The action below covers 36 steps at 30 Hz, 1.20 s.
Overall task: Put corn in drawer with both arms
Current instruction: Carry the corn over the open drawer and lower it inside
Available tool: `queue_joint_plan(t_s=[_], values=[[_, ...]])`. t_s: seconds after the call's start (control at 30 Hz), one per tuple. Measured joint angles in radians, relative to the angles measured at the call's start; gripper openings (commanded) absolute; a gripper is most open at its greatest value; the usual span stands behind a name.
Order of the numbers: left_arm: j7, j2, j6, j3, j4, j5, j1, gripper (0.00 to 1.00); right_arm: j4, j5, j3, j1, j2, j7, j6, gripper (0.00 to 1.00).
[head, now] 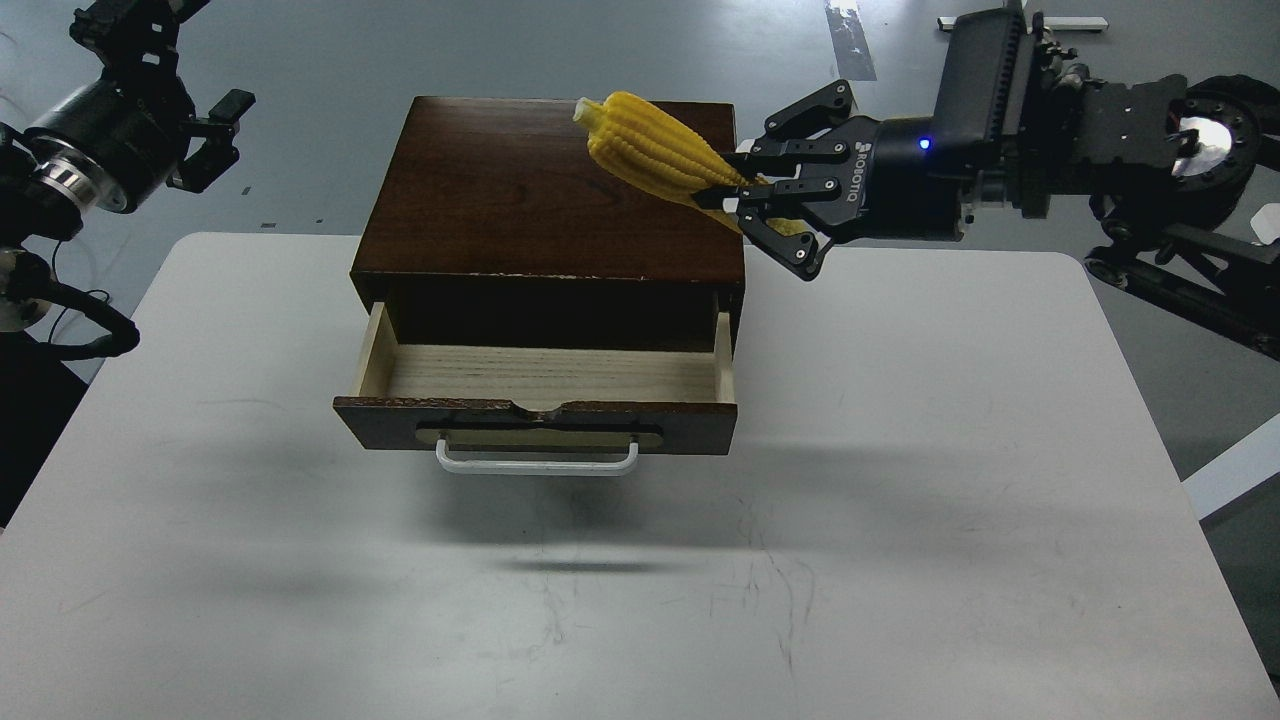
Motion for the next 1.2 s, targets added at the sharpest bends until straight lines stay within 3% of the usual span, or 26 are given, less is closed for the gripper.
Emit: queue_joint_plan(t_s=[0.87, 1.07, 1.14, 1.2], values=[[-0.018, 0.048, -0.002, 0.002, -0.004, -0.002, 0.000, 0.98, -0.109, -0.039, -0.137, -0.025, 0.248, 0.000, -0.055, 0.18], [-0.018, 0.055, -0.003, 0.002, -0.004, -0.002, 0.000, 0.98, -0.126, -0.039, -0.158, -0.029, 0.266, 0.000, -0.055, 0.49], [-0.018, 0.056, -0.003, 0.002, -0.004, -0.002, 0.000, 0.98, -0.132, -0.038, -0.159, -0.031, 0.266, 0.000, -0.055, 0.70], [-0.018, 0.056, -0.003, 0.002, -0.004, -0.002, 0.000, 0.98, -0.141, -0.036, -0.159, -0.035, 0.266, 0.000, -0.054, 0.81]])
